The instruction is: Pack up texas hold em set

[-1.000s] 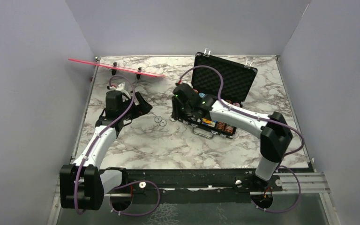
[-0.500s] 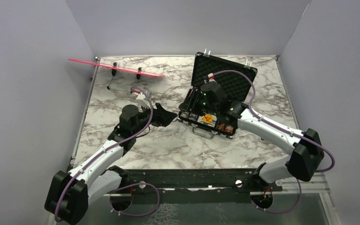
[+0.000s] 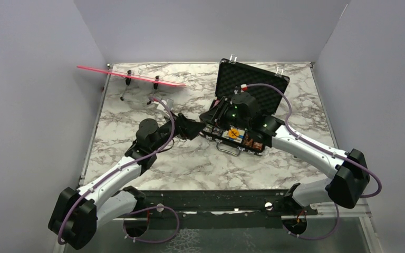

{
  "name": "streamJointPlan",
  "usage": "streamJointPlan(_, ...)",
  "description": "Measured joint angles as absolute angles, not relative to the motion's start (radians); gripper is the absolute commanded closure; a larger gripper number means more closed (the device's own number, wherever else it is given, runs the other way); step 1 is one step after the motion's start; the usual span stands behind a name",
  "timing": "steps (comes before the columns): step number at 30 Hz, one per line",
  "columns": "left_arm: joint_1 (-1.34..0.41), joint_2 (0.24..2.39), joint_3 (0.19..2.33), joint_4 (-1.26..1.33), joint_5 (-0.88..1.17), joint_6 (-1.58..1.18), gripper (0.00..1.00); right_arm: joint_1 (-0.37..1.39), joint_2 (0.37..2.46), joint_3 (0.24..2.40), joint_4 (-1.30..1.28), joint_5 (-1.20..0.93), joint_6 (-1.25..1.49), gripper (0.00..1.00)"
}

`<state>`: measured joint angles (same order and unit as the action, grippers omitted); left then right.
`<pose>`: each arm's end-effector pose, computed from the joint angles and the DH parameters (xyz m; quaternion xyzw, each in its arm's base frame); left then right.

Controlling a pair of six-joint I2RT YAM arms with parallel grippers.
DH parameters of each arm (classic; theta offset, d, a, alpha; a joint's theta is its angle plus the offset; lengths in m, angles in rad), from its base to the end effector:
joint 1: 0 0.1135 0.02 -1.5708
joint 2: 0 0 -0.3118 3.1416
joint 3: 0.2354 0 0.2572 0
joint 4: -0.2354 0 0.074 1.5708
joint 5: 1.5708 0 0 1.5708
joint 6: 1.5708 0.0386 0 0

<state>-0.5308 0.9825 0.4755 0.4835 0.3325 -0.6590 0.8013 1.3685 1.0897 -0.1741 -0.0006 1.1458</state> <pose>0.1706 -0.1147 0.3013 0.0702 0.7115 -0.4842 0.5044 0.2195 0.2267 0.3585 0.1452 0.8353 0.4386 0.2980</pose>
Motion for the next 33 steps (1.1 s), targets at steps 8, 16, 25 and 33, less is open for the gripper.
streamJointPlan(8, -0.552, 1.036, 0.515, 0.532, 0.302, -0.709, 0.55, 0.798, 1.369, 1.074, -0.153, -0.014, 1.208, 0.69)
streamJointPlan(16, -0.562, 1.048, 0.515, 0.543, 0.261, -0.735, 0.98, 0.797, 1.374, 1.068, -0.137, -0.026, 1.231, 0.67)
streamJointPlan(25, -0.563, 1.047, 0.516, 0.533, 0.212, -0.661, 1.0, 0.713, 1.341, 0.987, 0.01, -0.18, 1.109, 0.24)
streamJointPlan(33, -0.495, 1.081, 0.676, 0.408, 0.466, -0.535, 1.0, 0.393, 1.279, 0.882, 0.218, -0.635, 0.843, 0.24)
